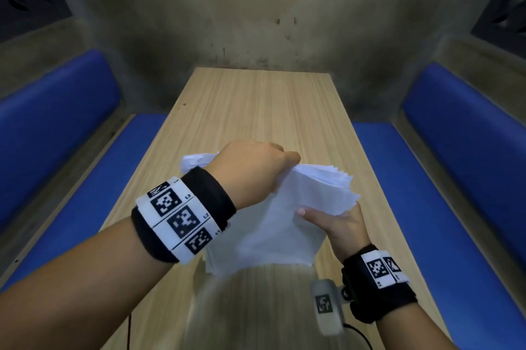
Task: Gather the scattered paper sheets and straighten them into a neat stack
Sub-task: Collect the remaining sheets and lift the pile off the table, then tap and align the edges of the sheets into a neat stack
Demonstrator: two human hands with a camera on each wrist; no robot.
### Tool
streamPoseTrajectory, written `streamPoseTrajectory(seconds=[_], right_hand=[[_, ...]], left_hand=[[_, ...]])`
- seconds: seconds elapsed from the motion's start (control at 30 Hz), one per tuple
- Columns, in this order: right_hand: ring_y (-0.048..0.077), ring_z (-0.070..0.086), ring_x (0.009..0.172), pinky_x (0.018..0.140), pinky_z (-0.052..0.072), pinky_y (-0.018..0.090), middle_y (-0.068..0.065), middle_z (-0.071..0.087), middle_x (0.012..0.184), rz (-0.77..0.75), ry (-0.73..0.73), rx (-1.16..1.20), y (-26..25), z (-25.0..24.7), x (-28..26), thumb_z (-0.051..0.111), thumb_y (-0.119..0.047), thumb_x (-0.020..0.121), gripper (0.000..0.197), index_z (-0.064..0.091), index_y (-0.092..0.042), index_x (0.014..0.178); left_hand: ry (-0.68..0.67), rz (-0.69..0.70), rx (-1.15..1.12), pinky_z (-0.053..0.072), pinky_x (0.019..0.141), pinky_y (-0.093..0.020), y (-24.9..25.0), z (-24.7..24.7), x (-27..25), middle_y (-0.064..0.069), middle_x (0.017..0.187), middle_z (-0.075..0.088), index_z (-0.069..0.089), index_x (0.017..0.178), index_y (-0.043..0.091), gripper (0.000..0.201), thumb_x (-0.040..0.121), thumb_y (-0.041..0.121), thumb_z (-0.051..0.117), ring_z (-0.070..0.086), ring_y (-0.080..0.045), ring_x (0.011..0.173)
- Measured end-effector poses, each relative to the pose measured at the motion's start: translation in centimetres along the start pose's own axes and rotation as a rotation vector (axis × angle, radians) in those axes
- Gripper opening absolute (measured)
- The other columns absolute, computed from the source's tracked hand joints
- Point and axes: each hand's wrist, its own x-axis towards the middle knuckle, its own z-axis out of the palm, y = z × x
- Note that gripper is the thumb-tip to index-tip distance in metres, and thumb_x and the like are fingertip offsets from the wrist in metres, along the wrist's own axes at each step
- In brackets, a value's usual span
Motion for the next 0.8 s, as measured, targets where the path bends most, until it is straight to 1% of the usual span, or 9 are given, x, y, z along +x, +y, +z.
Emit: streamPoseTrajectory(seconds=[0.07, 0.17, 0.33, 0.43, 0.5, 0.57, 0.63, 0.73, 0.8], right_hand=[[0.026, 0.07, 0.099, 0.08, 0.057, 0.042, 0.012, 0.073, 0.107, -0.026, -0.037, -0.066, -0.4, 0.2, 0.3, 0.079, 0.006, 0.066, 0.056, 0.062, -0.011, 0.116], [0.029, 0.066, 0.105, 0.085, 0.056, 0.05, 0.013, 0.067, 0.115, -0.056, -0.061, -0.099, -0.8, 0.5, 0.6, 0.084, -0.005, 0.057, 0.073, 0.051, -0.012, 0.123], [0.014, 0.052, 0.12, 0.096, 0.046, 0.036, -0.004, 0.048, 0.132, -0.133, 0.193, -0.188, 0.1, -0.8, 1.2, 0.089, -0.029, 0.046, 0.097, 0.038, -0.036, 0.128], [0.015, 0.036, 0.134, 0.106, 0.037, 0.042, -0.008, 0.03, 0.148, 0.087, 0.391, -0.186, 2.9, -3.6, 1.2, 0.091, -0.043, 0.039, 0.118, 0.026, -0.042, 0.136], [0.018, 0.037, 0.133, 0.101, 0.04, 0.044, -0.005, 0.029, 0.147, 0.243, 0.385, -0.071, 5.1, -5.0, 1.1, 0.093, -0.042, 0.03, 0.134, 0.019, -0.038, 0.141], [0.026, 0.049, 0.124, 0.084, 0.048, 0.041, 0.003, 0.043, 0.141, 0.274, 0.343, 0.096, 5.9, -5.6, 1.2, 0.087, -0.019, 0.051, 0.109, 0.025, -0.026, 0.14], [0.032, 0.059, 0.115, 0.08, 0.056, 0.042, 0.015, 0.058, 0.132, 0.213, 0.257, 0.202, 5.5, -5.6, 1.6, 0.069, 0.002, 0.076, 0.066, 0.042, -0.012, 0.134], [0.025, 0.07, 0.096, 0.083, 0.054, 0.044, 0.003, 0.074, 0.104, 0.093, 0.236, 0.079, 3.6, -5.3, 2.3, 0.063, 0.006, 0.081, 0.037, 0.063, -0.012, 0.112], [0.014, 0.07, 0.088, 0.08, 0.056, 0.035, -0.009, 0.075, 0.093, -0.024, 0.255, -0.067, 2.1, -4.4, 2.8, 0.064, 0.008, 0.081, 0.037, 0.064, -0.021, 0.103]], left_hand=[[-0.03, -0.012, -0.014, 0.03, 0.047, -0.029, -0.1, 0.2, 0.1, 0.0, 0.074, 0.056, 0.045, 0.106, 0.022, 0.026, 0.085, 0.01, 0.053, 0.059, -0.029, 0.069], [-0.038, 0.028, -0.005, 0.029, 0.047, -0.03, -0.2, 0.7, -0.1, 0.0, 0.075, 0.06, 0.042, 0.108, 0.021, 0.029, 0.085, 0.005, 0.048, 0.059, -0.029, 0.069], [0.081, -0.013, -0.149, 0.041, 0.055, -0.034, -2.2, 0.3, -1.1, 0.004, 0.084, 0.066, 0.048, 0.105, 0.026, 0.027, 0.084, 0.009, 0.049, 0.062, -0.026, 0.078], [0.257, -0.112, -0.499, 0.047, 0.066, -0.034, -5.2, 0.5, -2.8, 0.005, 0.073, 0.061, 0.057, 0.098, 0.026, 0.014, 0.087, 0.019, 0.062, 0.061, -0.017, 0.076], [0.315, -0.145, -0.808, 0.049, 0.074, -0.021, -6.4, 1.4, -4.0, 0.009, 0.085, 0.07, 0.064, 0.102, 0.026, 0.019, 0.088, 0.013, 0.066, 0.066, -0.003, 0.084], [0.332, -0.206, -1.072, 0.048, 0.076, -0.011, -6.8, 3.0, -4.7, 0.021, 0.094, 0.073, 0.066, 0.106, 0.024, 0.028, 0.087, 0.004, 0.066, 0.067, 0.005, 0.09], [0.359, -0.283, -1.238, 0.051, 0.078, -0.013, -7.1, 5.2, -5.5, 0.023, 0.098, 0.074, 0.064, 0.111, 0.019, 0.032, 0.087, -0.002, 0.063, 0.069, 0.002, 0.094], [0.468, -0.422, -1.336, 0.052, 0.077, -0.017, -7.3, 8.8, -6.7, 0.023, 0.098, 0.074, 0.063, 0.109, 0.022, 0.031, 0.088, 0.0, 0.064, 0.069, 0.002, 0.093], [0.549, -0.517, -1.337, 0.052, 0.076, -0.019, -6.8, 10.7, -7.3, 0.023, 0.097, 0.074, 0.063, 0.107, 0.028, 0.027, 0.087, 0.011, 0.065, 0.069, 0.002, 0.09]])
